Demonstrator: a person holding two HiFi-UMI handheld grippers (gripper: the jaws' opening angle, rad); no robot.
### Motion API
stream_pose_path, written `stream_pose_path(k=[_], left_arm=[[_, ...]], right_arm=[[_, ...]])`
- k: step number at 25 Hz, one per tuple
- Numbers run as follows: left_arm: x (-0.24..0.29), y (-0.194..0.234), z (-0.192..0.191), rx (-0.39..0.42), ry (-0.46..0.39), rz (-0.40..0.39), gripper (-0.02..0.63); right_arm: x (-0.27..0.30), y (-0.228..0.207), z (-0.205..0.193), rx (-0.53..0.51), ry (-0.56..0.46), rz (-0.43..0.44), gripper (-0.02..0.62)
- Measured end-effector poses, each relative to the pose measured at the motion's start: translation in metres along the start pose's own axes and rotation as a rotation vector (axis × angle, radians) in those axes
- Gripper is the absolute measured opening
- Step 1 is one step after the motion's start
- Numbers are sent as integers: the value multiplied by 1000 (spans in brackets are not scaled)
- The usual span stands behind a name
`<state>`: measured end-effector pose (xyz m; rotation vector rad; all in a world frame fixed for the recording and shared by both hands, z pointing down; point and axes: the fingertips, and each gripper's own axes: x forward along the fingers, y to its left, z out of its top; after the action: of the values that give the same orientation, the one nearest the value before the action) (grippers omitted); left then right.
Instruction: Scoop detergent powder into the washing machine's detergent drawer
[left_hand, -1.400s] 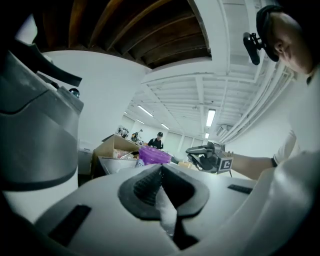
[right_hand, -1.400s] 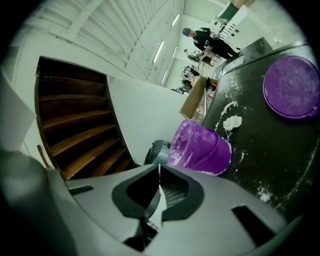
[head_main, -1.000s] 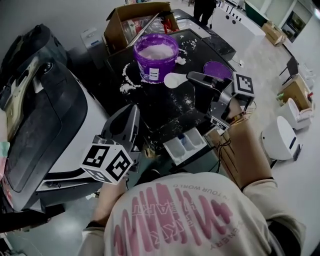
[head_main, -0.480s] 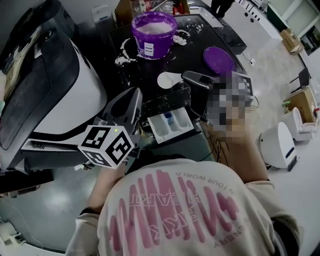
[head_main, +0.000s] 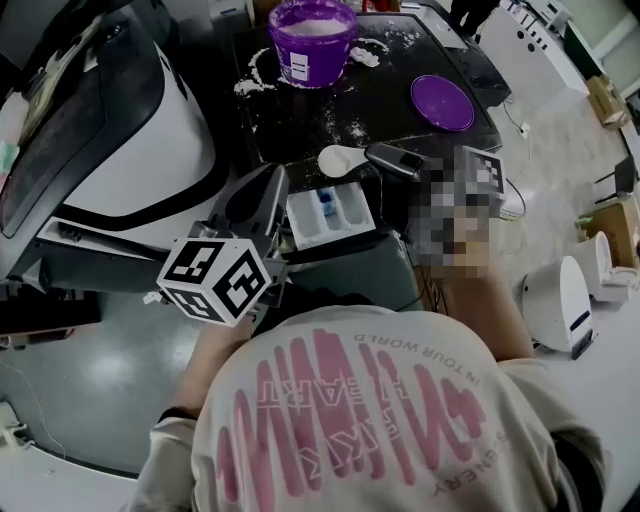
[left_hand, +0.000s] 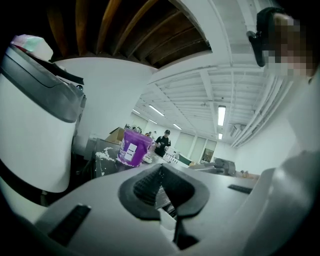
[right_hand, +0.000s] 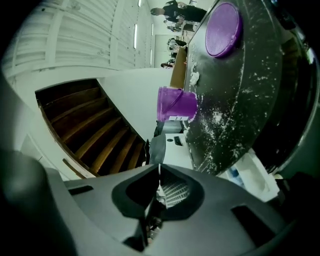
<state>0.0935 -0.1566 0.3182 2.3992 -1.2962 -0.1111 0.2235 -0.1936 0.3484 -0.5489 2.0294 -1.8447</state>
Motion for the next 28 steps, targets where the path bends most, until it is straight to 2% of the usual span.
stream_pose_path(k=[6, 12, 19, 25, 28], left_arm=[[-22, -14, -20, -26, -3, 63, 2], [-46, -13, -44, -33, 38, 137, 2], [-65, -11, -59, -65, 50, 155, 2], [-70, 3, -66, -81, 75, 133, 2], [-71, 13, -65, -76, 94, 112, 2]], right_arm=[[-20, -9, -18, 7, 43, -16, 3], [-33, -32, -37, 26, 63, -49, 3], [-32, -57, -56, 33, 79, -110, 3], [-26, -75, -60, -107, 61, -269, 3], [-16, -78, -63, -167, 57, -315, 3]])
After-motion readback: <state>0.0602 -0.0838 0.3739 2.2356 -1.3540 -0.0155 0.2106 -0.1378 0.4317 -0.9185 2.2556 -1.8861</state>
